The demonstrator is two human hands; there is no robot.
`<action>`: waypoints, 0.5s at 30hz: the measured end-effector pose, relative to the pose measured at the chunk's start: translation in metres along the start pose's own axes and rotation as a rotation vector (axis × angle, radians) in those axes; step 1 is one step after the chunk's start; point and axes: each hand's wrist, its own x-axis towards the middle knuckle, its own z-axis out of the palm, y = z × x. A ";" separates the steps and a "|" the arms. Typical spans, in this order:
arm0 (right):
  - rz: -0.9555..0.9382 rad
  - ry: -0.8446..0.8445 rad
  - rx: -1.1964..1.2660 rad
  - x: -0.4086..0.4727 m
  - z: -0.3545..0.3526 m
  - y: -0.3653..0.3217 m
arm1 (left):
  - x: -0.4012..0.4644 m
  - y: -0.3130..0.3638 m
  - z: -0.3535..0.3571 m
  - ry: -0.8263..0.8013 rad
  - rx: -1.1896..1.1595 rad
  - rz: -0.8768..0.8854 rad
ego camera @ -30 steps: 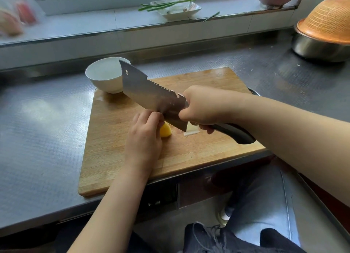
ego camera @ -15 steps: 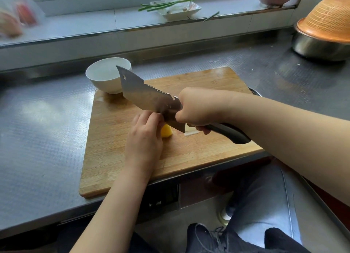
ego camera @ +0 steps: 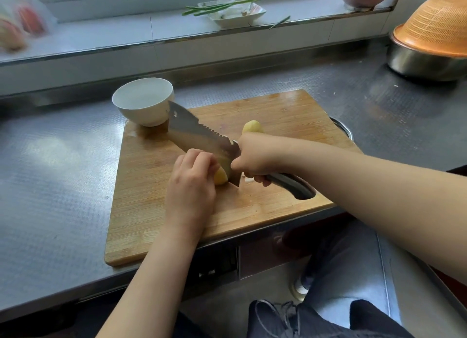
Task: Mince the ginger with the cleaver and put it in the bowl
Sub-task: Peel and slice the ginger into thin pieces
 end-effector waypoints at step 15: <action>-0.111 0.067 0.011 -0.028 -0.018 -0.005 | 0.001 0.004 -0.003 -0.031 -0.003 -0.023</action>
